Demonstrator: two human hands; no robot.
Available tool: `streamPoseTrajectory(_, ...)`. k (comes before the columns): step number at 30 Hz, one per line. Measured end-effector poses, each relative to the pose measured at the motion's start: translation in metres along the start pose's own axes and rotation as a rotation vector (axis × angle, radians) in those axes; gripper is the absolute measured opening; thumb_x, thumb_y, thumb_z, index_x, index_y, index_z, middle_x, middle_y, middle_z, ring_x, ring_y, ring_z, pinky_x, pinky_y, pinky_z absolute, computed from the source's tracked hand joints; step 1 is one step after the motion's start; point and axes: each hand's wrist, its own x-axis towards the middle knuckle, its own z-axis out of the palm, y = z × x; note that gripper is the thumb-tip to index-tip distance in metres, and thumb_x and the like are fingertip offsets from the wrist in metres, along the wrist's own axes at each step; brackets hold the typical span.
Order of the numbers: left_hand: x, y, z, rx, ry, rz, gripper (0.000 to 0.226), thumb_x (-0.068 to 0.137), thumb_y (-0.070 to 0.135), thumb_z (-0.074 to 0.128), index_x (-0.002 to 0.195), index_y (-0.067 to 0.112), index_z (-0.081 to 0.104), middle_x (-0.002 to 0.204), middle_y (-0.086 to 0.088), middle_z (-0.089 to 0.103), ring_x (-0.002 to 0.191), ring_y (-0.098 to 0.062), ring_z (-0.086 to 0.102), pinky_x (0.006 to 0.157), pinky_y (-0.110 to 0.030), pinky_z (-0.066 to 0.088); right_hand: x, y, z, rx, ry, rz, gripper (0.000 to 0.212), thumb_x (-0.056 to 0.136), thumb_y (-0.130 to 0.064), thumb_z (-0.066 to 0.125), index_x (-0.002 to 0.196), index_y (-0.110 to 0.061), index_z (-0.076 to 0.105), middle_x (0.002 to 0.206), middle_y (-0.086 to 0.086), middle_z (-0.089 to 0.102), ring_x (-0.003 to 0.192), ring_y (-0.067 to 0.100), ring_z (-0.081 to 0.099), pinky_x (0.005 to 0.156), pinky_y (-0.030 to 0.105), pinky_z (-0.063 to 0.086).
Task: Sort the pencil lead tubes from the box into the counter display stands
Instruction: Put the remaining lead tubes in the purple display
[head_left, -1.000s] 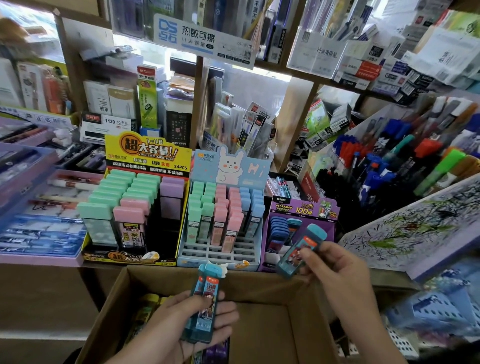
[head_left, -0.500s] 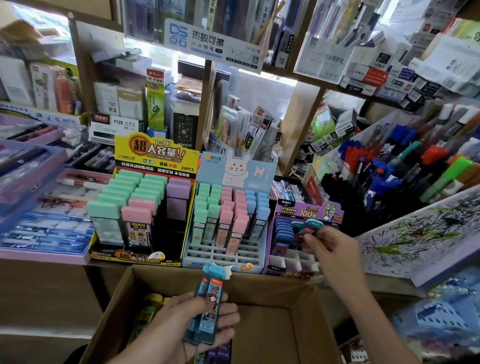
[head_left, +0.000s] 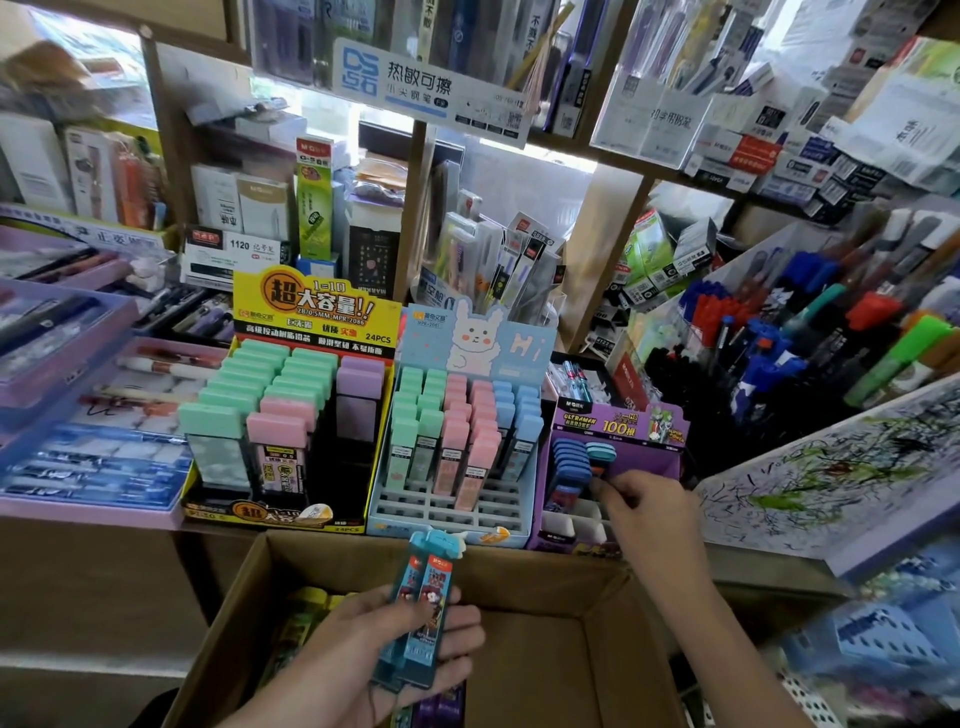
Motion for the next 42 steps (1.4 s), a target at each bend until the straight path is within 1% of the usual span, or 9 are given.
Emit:
streamPoseTrajectory(5, -0.003, -0.001, -0.002, 0.04, -0.004, 0.019, 0.025, 0.095, -0.003, 0.061, 0.118, -0.01, 0.068, 0.111, -0.033, 0.072, 0.097, -0.045, 0.075, 0.067, -0.053, 0.064, -0.006, -0.006, -0.006, 0.078, 0.021, 0.013, 0.021, 0.093, -0.024, 0.075, 0.073, -0.029, 0.071, 0.064, -0.014, 0.068, 0.063, 0.002, 0.063, 0.053, 0.029, 0.051)
streamPoseTrajectory(8, -0.005, -0.002, -0.001, 0.051, 0.011, 0.054, 0.026, 0.093, -0.001, 0.064, 0.117, -0.007, 0.069, 0.112, -0.032, 0.073, 0.098, -0.045, 0.074, 0.069, -0.052, 0.064, -0.017, -0.013, -0.016, 0.156, 0.094, 0.01, 0.022, 0.093, -0.021, 0.075, 0.083, -0.039, 0.069, 0.073, -0.024, 0.068, 0.078, -0.008, 0.065, 0.062, 0.013, 0.051)
streamPoseTrajectory(10, -0.006, -0.004, 0.0, 0.061, 0.034, 0.088, 0.031, 0.086, 0.002, 0.07, 0.117, -0.004, 0.069, 0.109, -0.032, 0.073, 0.098, -0.044, 0.075, 0.069, -0.052, 0.064, -0.026, -0.02, -0.024, 0.226, 0.138, 0.008, 0.025, 0.091, -0.022, 0.076, 0.081, -0.043, 0.066, 0.069, -0.022, 0.069, 0.079, -0.009, 0.065, 0.064, 0.006, 0.049)
streamPoseTrajectory(13, -0.007, -0.005, 0.001, 0.083, 0.069, 0.125, 0.043, 0.071, 0.007, 0.076, 0.113, -0.002, 0.071, 0.105, -0.031, 0.075, 0.094, -0.043, 0.076, 0.066, -0.051, 0.065, -0.042, -0.032, -0.03, 0.349, 0.134, 0.026, 0.015, 0.089, -0.027, 0.078, 0.079, -0.037, 0.073, 0.073, -0.019, 0.072, 0.069, -0.001, 0.067, 0.057, 0.013, 0.051)
streamPoseTrajectory(24, -0.008, -0.01, 0.004, 0.171, 0.075, 0.173, 0.033, 0.078, 0.002, 0.076, 0.112, 0.0, 0.075, 0.104, -0.034, 0.073, 0.093, -0.044, 0.076, 0.067, -0.047, 0.065, -0.093, -0.067, 0.004, 0.637, -0.51, 0.187, 0.005, 0.089, -0.041, 0.076, 0.089, -0.039, 0.08, 0.076, -0.005, 0.076, 0.063, 0.0, 0.062, 0.06, 0.016, 0.048)
streamPoseTrajectory(28, -0.009, -0.01, 0.004, 0.218, 0.039, 0.17, 0.038, 0.071, 0.007, 0.078, 0.11, 0.003, 0.078, 0.106, -0.03, 0.075, 0.096, -0.041, 0.076, 0.068, -0.043, 0.065, -0.096, -0.073, 0.009, 0.767, -0.621, 0.212, 0.024, 0.076, -0.054, 0.082, 0.09, -0.034, 0.081, 0.083, -0.005, 0.078, 0.069, -0.001, 0.066, 0.059, 0.013, 0.049)
streamPoseTrajectory(31, -0.008, -0.01, 0.005, 0.221, 0.043, 0.179, 0.039, 0.075, 0.009, 0.077, 0.113, 0.003, 0.075, 0.107, -0.028, 0.075, 0.097, -0.04, 0.076, 0.071, -0.046, 0.065, -0.095, -0.07, 0.01, 0.809, -0.606, 0.256, 0.036, 0.069, -0.056, 0.084, 0.088, -0.026, 0.08, 0.086, 0.004, 0.079, 0.069, 0.009, 0.067, 0.059, 0.021, 0.052)
streamPoseTrajectory(35, -0.003, -0.007, 0.004, 0.159, 0.105, 0.156, 0.025, 0.094, 0.013, 0.066, 0.108, -0.006, 0.074, 0.101, -0.03, 0.075, 0.091, -0.045, 0.076, 0.069, -0.053, 0.065, -0.09, -0.059, 0.001, 0.932, -0.513, 0.303, 0.025, 0.076, -0.035, 0.091, 0.081, -0.015, 0.078, 0.08, 0.016, 0.077, 0.066, 0.02, 0.068, 0.056, 0.028, 0.054)
streamPoseTrajectory(42, -0.004, -0.003, 0.001, 0.181, 0.083, 0.143, 0.032, 0.081, 0.024, 0.07, 0.094, -0.003, 0.08, 0.079, -0.026, 0.068, 0.058, -0.03, 0.065, 0.051, -0.034, 0.057, -0.065, -0.035, -0.042, 0.918, -0.222, 0.307, 0.017, 0.073, -0.027, 0.079, 0.086, -0.017, 0.081, 0.082, 0.016, 0.076, 0.066, 0.019, 0.069, 0.056, 0.022, 0.057)
